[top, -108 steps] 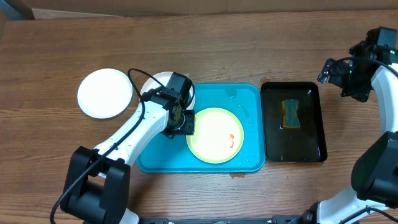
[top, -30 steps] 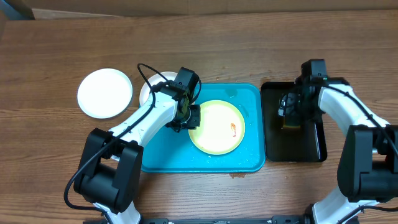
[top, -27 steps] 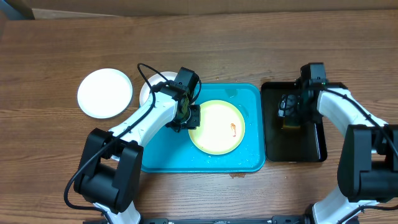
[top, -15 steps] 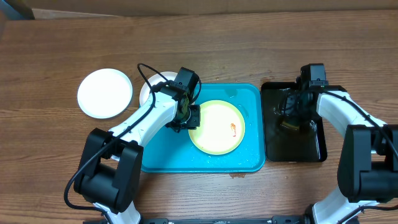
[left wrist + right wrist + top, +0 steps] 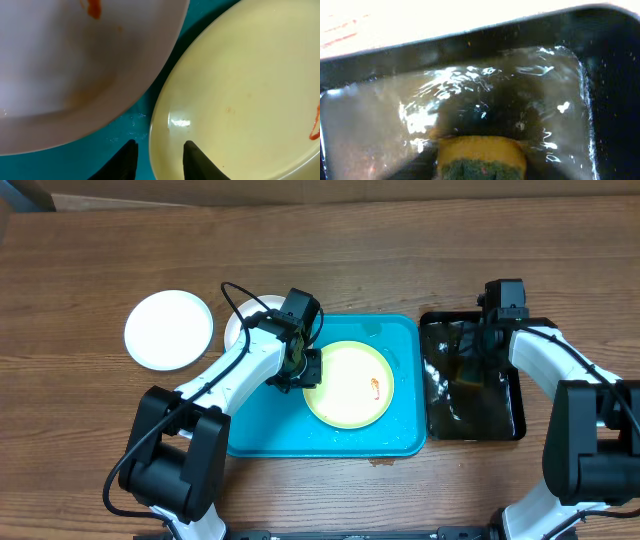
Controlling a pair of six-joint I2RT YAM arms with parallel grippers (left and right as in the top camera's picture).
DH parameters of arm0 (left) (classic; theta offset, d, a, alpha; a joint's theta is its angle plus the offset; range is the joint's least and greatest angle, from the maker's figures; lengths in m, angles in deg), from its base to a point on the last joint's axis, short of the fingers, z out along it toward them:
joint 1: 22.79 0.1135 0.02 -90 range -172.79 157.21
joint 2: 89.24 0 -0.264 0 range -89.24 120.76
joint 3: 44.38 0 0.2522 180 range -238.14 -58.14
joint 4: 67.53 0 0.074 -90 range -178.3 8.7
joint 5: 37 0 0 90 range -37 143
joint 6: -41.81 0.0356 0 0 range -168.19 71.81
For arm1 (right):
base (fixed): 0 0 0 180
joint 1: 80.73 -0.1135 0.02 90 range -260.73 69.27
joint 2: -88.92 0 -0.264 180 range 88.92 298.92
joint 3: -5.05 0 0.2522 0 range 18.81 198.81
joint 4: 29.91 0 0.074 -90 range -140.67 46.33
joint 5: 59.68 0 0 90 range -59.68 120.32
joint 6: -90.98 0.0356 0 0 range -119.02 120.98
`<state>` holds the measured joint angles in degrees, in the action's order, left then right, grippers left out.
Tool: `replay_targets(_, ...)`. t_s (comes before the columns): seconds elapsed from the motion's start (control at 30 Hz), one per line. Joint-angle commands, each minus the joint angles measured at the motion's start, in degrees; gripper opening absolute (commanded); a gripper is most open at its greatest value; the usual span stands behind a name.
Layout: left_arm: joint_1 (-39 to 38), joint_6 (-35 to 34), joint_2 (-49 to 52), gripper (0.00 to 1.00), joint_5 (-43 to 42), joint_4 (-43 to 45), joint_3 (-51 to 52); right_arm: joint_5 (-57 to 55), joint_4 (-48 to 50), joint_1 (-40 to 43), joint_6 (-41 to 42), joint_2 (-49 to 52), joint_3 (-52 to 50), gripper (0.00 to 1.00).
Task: Clean dirty plates on tray and stack at the side
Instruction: 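Lower the right gripper into the black tray and grasp the sponge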
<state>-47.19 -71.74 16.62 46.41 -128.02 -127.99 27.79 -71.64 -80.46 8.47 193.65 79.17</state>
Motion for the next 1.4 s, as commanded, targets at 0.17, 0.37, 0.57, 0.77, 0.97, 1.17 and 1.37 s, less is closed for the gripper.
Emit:
replay_targets(0.17,-0.4,0.8,-0.2,0.37,0.6,0.0,0.3,2.5,-0.6,-0.1,-0.2,-0.8,-0.3,0.62)
replay_targets(0.37,-0.4,0.6,-0.2,0.37,0.6,0.3,0.3,5.2,-3.3,-0.1,-0.2,-0.8,-0.3,0.49)
replay_targets(0.57,-0.4,0.6,-0.2,0.37,0.6,0.0,0.3,5.2,-6.5,-0.1,-0.2,-0.8,-0.3,0.41)
replay_targets(0.77,-0.4,0.6,-0.2,0.38,0.6,0.3,0.3,5.2,-8.4,-0.1,-0.2,-0.8,-0.2,0.57)
replay_targets(0.97,-0.4,0.6,-0.2,0.38,0.6,0.2,0.3,5.3,-14.5,-0.1,0.1,-0.8,1.9,0.63)
replay_targets(1.17,-0.4,0.4,-0.2,0.38,0.6,0.2,0.3,6.7,-19.5,-0.2,0.2,-0.8,2.1,0.44)
replay_targets(1.37,-0.4,0.3,-0.2,0.43,0.6,0.0,0.3,11.6,-21.9,-0.3,0.3,-0.8,2.1,0.64)
